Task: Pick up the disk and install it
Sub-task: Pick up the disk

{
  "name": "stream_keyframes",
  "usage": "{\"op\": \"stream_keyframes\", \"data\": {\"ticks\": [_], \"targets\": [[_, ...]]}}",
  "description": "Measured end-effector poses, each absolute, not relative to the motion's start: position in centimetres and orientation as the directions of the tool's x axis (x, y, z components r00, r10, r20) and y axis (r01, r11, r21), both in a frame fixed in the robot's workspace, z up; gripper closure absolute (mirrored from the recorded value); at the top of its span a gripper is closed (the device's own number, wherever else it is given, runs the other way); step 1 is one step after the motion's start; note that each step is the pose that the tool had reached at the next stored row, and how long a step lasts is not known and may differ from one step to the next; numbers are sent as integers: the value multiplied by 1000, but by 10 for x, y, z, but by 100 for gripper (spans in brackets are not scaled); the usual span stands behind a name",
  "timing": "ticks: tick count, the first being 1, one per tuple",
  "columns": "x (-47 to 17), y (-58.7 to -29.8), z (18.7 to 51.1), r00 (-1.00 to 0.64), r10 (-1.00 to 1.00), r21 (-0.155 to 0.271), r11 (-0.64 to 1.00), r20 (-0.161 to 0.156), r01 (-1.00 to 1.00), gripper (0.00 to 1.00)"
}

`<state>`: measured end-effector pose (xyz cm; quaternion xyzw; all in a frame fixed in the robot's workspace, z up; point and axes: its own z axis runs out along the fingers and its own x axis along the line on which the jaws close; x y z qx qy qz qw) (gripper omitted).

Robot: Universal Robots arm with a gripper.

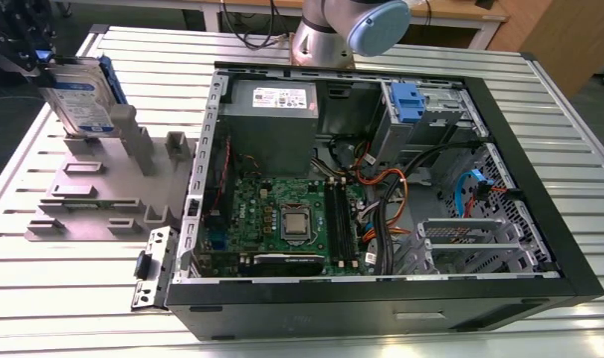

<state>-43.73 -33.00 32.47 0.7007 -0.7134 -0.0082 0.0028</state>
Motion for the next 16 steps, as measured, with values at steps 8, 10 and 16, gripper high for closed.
{"op": "stream_keyframes", "data": {"ticks": [8, 10, 16], "targets": [[-437, -330, 329, -18, -1000, 16, 18, -7, -1000, 64], [-437, -330, 329, -18, -1000, 16, 18, -7, -1000, 64], [-437, -330, 330, -18, -1000, 16, 18, -7, -1000, 64]]}}
